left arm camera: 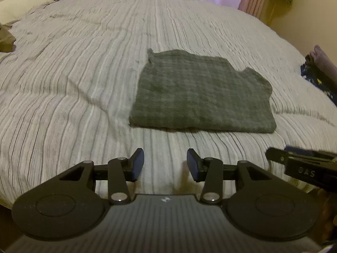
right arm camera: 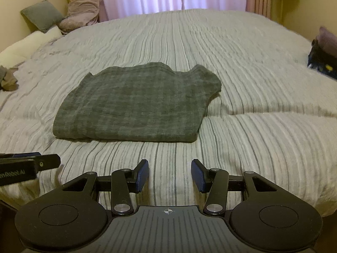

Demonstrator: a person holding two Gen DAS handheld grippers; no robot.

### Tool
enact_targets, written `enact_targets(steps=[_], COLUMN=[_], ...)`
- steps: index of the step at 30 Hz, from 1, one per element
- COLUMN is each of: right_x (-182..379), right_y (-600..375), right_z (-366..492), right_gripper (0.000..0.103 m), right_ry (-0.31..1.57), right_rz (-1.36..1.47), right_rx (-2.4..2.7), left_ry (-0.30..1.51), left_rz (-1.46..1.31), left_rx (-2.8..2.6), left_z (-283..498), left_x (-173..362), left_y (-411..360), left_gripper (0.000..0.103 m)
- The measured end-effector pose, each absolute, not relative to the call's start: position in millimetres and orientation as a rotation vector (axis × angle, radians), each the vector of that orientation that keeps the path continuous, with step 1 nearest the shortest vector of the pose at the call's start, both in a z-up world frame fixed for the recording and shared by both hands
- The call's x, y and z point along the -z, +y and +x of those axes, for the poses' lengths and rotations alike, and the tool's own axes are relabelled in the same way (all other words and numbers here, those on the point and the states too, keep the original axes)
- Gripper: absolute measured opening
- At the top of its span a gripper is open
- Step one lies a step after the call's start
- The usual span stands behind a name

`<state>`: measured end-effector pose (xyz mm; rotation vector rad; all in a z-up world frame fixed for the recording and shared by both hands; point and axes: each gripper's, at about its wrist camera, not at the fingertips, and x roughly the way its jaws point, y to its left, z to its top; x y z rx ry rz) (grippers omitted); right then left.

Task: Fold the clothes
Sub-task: 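Grasp the edge of the folded grey shorts with both grippers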

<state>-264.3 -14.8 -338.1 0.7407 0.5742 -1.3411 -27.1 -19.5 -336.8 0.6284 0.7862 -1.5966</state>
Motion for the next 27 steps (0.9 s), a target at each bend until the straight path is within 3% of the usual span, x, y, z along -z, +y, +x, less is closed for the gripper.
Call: enact_targets(steps=[6, 7, 8, 9, 18, 27], right_x=[343.6, 344.5, 345.5, 345.7, 350.9, 356.7], right_y=[-27.7, -30.1, -32.5, -34.6, -61.2, -91.7], right_z=[-306.0, -313.2, -320.3, -326.2, -360.1, -383.1], right_gripper=[0.051, 0.056, 0.073, 0.077, 0.077, 0.077], right_ry=[0.389, 0.353, 0.317, 0.282, 0.111, 0.066], right_rz=[0.92, 0.95, 0.979, 0.999, 1.107, 1.14], right_rx=[1.26, 1.246, 1.231, 1.22, 1.154, 1.107], left_ry=[0.861, 0.877, 0.9, 0.927, 1.151, 1.294], left_rz=[0.535, 0.523, 0.506, 0.486, 0.294, 0.136], left_rx=[1.592, 1.59, 1.594, 1.6, 1.667, 1.73], left_z=[10.4, 16.2, 21.0, 25.8, 62.3, 78.1], left_x=[341.2, 342.5, 343.7, 344.8, 359.2, 378.3], left_y=[-38.0, -41.8, -45.1, -48.8, -97.5, -142.3], left_gripper=[0.044, 0.045, 0.045, 0.046, 0.05, 0.052])
